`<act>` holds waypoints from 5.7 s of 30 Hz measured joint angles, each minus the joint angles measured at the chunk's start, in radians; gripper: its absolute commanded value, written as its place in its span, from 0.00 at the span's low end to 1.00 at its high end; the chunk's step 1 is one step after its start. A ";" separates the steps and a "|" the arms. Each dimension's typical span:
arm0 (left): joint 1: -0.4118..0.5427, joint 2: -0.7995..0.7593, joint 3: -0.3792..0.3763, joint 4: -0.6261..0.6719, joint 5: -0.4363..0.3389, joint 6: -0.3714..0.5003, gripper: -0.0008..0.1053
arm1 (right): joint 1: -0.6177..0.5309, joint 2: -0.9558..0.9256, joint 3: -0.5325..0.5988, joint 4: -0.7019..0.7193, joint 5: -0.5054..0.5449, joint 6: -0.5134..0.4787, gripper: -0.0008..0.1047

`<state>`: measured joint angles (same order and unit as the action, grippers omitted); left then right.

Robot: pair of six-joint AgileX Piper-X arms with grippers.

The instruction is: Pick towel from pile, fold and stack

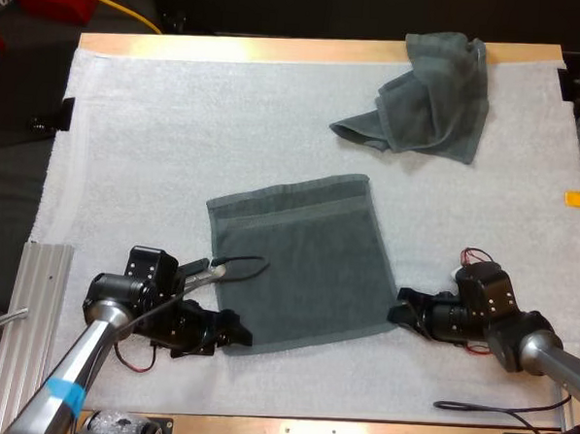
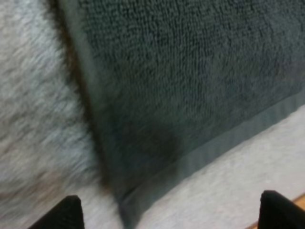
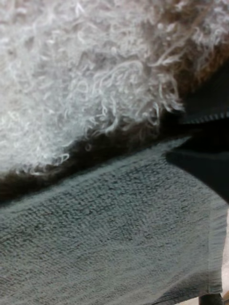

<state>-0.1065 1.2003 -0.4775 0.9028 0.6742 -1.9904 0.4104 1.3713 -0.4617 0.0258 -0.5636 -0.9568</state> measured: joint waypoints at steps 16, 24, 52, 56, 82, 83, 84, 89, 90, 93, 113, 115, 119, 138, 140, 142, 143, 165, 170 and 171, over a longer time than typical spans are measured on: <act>0.001 0.149 -0.004 -0.082 0.095 0.000 0.68 | 0.000 0.000 0.000 0.000 0.000 0.000 0.02; 0.002 0.200 -0.013 -0.093 0.143 0.000 0.66 | 0.000 0.000 0.000 0.000 0.000 0.000 0.02; 0.002 0.135 -0.092 -0.009 0.067 0.134 0.01 | 0.000 -0.106 0.001 0.008 -0.015 -0.027 0.02; 0.002 0.110 -0.171 0.078 0.073 0.172 0.01 | 0.000 -0.208 0.001 0.054 -0.001 -0.034 0.02; -0.274 -0.027 -0.266 0.302 -0.004 0.232 0.01 | 0.355 -0.505 -0.203 0.688 0.424 -0.177 0.02; -0.287 -0.039 -0.266 0.306 -0.012 0.231 0.01 | 0.376 -0.505 -0.215 0.713 0.447 -0.179 0.02; -0.300 -0.048 -0.266 0.312 -0.020 0.228 0.01 | 0.398 -0.505 -0.227 0.737 0.466 -0.180 0.02; -0.346 -0.116 -0.266 0.342 -0.061 0.215 0.01 | 0.497 -0.505 -0.284 0.809 0.568 -0.180 0.02; -0.348 -0.128 -0.266 0.347 -0.061 0.211 0.01 | 0.514 -0.505 -0.293 0.819 0.581 -0.180 0.02; -0.348 -0.154 -0.266 0.368 -0.061 0.205 0.01 | 0.551 -0.505 -0.301 0.846 0.595 -0.176 0.02; -0.348 -0.166 -0.245 0.400 0.000 0.194 0.01 | 0.641 -0.492 -0.301 0.953 0.659 -0.008 0.02; -0.348 -0.138 -0.245 0.383 0.051 0.195 0.01 | 0.641 -0.475 -0.301 0.932 0.659 0.012 0.02; -0.348 -0.067 -0.245 0.354 0.076 0.195 0.01 | 0.637 -0.431 -0.301 0.856 0.659 0.044 0.02; -0.104 0.030 -0.240 0.159 0.164 0.166 0.01 | 0.280 -0.179 -0.301 0.503 0.366 0.153 0.02; -0.089 0.062 -0.238 0.140 0.165 0.158 0.01 | 0.262 -0.154 -0.301 0.475 0.357 0.164 0.02; -0.070 0.095 -0.238 0.122 0.165 0.157 0.01 | 0.245 -0.133 -0.301 0.444 0.350 0.168 0.02; -0.063 0.111 -0.238 0.114 0.165 0.157 0.01 | 0.239 -0.123 -0.301 0.431 0.346 0.168 0.02; 0.089 0.279 -0.238 -0.051 0.165 0.109 0.01 | 0.093 0.049 -0.301 0.211 0.261 0.240 0.02; 0.098 0.279 -0.238 -0.061 0.103 0.105 0.01 | 0.090 0.087 -0.301 0.175 0.257 0.262 0.02; 0.098 0.279 -0.238 -0.061 0.087 0.105 0.01 | 0.090 0.094 -0.301 0.167 0.257 0.263 0.02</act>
<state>-0.0089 1.4796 -0.7160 0.8416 0.7610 -1.8854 0.5000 1.4650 -0.7631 0.1931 -0.3066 -0.6941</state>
